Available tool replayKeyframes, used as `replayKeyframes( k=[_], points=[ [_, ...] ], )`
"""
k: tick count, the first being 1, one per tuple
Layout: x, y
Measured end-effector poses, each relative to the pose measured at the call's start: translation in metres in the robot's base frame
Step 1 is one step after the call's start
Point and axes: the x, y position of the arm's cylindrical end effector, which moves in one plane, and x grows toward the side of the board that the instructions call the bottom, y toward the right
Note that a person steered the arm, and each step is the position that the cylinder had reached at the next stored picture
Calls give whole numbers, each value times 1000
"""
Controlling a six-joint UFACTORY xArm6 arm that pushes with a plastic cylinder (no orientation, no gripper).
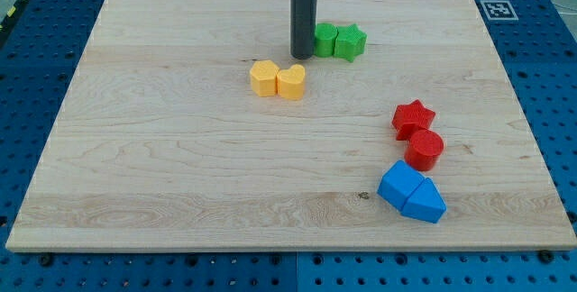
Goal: Push the green circle diagonally to the top left of hexagon
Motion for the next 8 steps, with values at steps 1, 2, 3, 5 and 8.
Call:
replayKeyframes(
  k=[1,2,3,5,8],
  points=[
    [25,20],
    [37,66],
    [22,101],
    [-39,24],
    [-64,-9]
  ],
)
